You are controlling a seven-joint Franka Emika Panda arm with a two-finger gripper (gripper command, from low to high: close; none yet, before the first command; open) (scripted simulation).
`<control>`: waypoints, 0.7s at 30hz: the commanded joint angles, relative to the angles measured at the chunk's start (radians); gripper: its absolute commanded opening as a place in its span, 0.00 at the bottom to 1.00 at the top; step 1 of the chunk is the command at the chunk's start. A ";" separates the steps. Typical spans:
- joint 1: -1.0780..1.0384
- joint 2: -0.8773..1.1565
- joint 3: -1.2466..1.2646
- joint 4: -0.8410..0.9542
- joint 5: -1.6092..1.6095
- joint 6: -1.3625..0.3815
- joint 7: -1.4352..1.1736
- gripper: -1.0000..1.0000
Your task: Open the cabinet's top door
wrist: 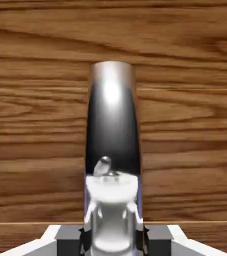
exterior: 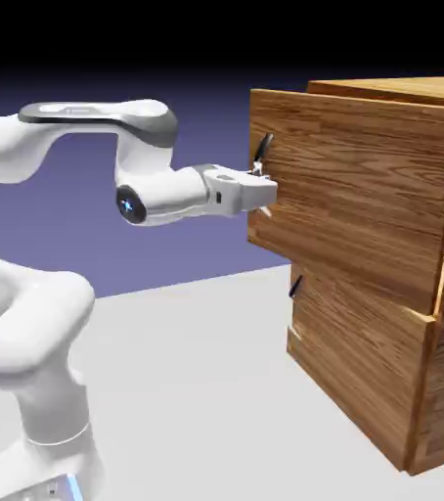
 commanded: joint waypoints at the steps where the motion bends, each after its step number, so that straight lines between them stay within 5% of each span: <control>1: 0.026 -0.017 -0.036 -0.026 -0.038 -0.019 0.012 0.00; 21: 0.101 -0.269 -0.752 -0.268 -0.890 -0.477 0.200 0.00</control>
